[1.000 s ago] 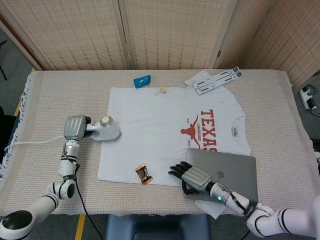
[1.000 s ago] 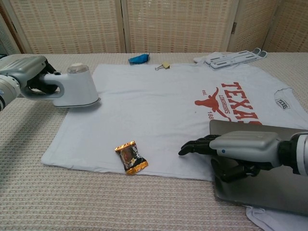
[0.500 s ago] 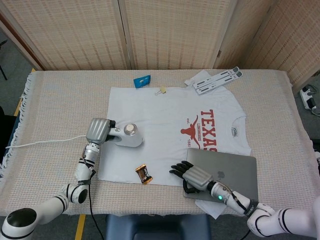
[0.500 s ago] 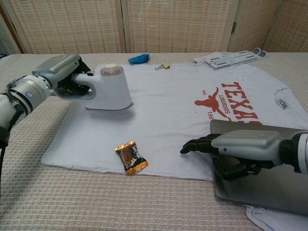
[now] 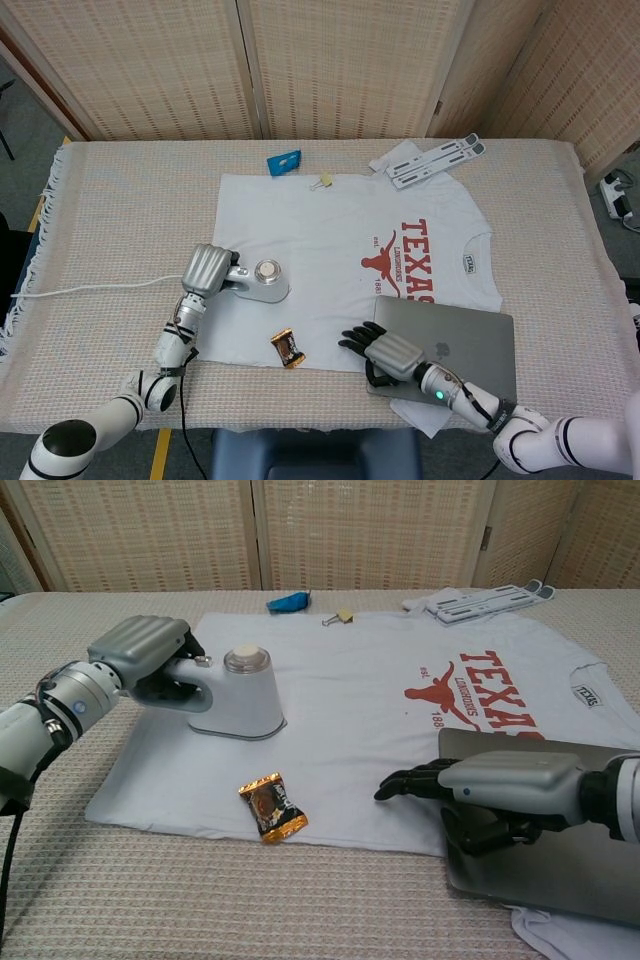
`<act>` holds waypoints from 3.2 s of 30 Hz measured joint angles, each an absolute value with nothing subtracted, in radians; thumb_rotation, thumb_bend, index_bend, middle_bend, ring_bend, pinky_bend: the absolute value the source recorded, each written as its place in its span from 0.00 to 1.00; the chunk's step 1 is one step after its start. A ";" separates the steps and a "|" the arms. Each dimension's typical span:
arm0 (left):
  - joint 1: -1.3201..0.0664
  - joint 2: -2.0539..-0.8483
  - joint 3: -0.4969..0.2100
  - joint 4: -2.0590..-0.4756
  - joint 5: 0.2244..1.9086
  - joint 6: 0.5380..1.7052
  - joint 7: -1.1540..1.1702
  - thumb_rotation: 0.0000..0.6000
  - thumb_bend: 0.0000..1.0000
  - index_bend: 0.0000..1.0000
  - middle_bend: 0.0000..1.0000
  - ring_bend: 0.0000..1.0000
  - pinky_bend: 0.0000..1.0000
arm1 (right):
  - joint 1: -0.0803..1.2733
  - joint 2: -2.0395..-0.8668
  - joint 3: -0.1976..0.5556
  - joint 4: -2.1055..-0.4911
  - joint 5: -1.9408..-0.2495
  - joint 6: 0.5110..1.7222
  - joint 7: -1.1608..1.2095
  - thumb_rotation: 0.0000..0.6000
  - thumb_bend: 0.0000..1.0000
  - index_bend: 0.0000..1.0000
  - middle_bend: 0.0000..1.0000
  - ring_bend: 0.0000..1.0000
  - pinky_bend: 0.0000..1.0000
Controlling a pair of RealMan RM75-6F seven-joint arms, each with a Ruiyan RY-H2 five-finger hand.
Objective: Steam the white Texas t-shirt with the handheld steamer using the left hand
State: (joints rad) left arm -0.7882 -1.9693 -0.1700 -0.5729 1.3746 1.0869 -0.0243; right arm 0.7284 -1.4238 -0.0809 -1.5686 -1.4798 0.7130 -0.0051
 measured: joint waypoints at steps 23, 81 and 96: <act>-0.589 -1.718 0.038 -0.748 1.574 1.300 -0.152 1.00 0.35 0.90 0.99 0.82 0.74 | 0.716 -1.404 -0.090 -1.607 -1.475 0.732 -0.041 0.33 0.93 0.00 0.00 0.00 0.00; -0.308 -1.357 -0.221 -1.242 1.154 1.220 -0.016 1.00 0.06 0.36 0.37 0.27 0.30 | 0.429 -1.025 -0.060 -1.763 -1.559 1.196 0.050 0.34 0.24 0.02 0.05 0.00 0.00; -0.074 -1.256 -0.097 -1.420 1.332 1.541 -0.061 1.00 0.06 0.27 0.30 0.21 0.23 | 0.140 -1.048 -0.101 -1.695 -1.588 1.555 0.009 0.34 0.15 0.00 0.05 0.00 0.00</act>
